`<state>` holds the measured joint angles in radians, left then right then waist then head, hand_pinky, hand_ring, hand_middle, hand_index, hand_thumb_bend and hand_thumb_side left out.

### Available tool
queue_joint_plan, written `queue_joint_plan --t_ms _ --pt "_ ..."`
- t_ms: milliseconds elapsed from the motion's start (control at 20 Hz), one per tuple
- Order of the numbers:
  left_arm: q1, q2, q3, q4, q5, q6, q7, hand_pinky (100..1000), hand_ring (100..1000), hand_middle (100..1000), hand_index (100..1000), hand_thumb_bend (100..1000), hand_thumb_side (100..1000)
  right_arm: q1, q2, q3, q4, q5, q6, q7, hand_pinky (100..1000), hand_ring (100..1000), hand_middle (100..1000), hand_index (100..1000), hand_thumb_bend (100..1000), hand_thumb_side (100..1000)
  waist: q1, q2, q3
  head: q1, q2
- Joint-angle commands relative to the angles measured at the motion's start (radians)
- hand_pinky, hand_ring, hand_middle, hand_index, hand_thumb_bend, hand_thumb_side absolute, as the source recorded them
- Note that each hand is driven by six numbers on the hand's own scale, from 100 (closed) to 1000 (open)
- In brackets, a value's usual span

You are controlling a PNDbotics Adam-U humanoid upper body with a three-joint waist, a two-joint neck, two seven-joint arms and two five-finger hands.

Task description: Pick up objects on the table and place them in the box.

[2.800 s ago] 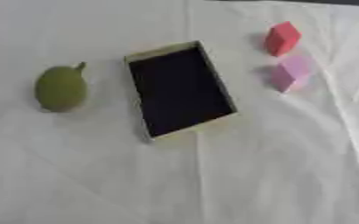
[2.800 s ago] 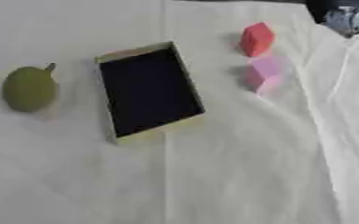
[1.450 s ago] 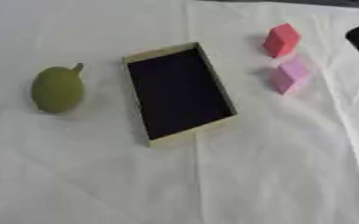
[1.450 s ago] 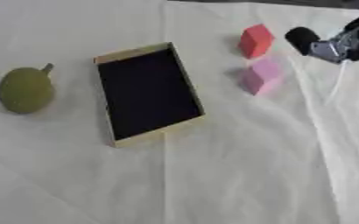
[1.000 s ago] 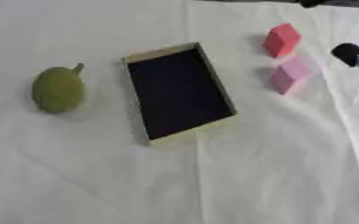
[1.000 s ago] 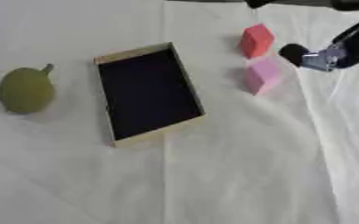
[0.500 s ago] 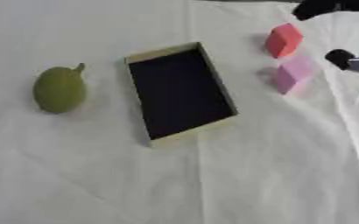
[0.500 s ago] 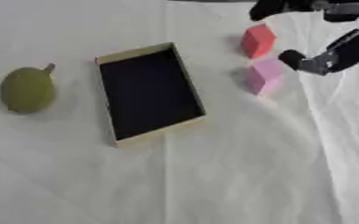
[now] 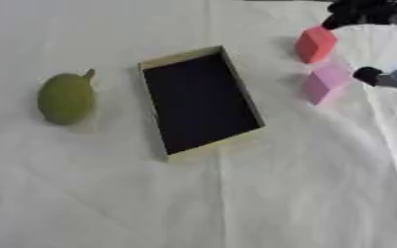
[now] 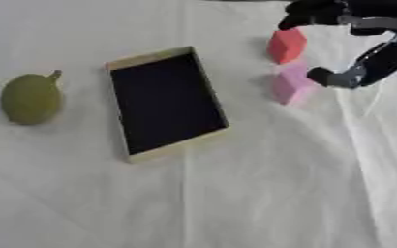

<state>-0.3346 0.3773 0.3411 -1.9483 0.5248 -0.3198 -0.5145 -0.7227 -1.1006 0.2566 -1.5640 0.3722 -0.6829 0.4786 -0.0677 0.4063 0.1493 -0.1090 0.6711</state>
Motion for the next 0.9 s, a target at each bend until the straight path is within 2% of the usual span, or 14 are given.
queue_joint_plan --t_ms 50,350,900 --pt "-0.011 0.02 0.001 -0.01 0.007 0.0 -0.005 755 808 748 839 100 672 -0.018 -0.019 -0.007 0.005 0.02 -0.128 0.111 940 1000 904 1000 267 656 0.005 -0.019 0.001 -0.003 -0.011" --pt "-0.011 0.02 0.0 -0.008 0.01 0.002 -0.01 755 804 743 838 100 672 -0.015 -0.013 -0.001 0.026 0.073 -0.128 0.082 956 1000 914 1000 318 682 0.005 -0.018 0.001 -0.002 -0.012" --pt "-0.009 0.019 0.0 -0.005 0.012 0.005 -0.016 754 800 734 836 100 672 -0.02 0.004 0.004 0.084 0.11 -0.114 0.057 950 1000 898 1000 294 672 0.006 -0.016 0.001 -0.003 -0.014"
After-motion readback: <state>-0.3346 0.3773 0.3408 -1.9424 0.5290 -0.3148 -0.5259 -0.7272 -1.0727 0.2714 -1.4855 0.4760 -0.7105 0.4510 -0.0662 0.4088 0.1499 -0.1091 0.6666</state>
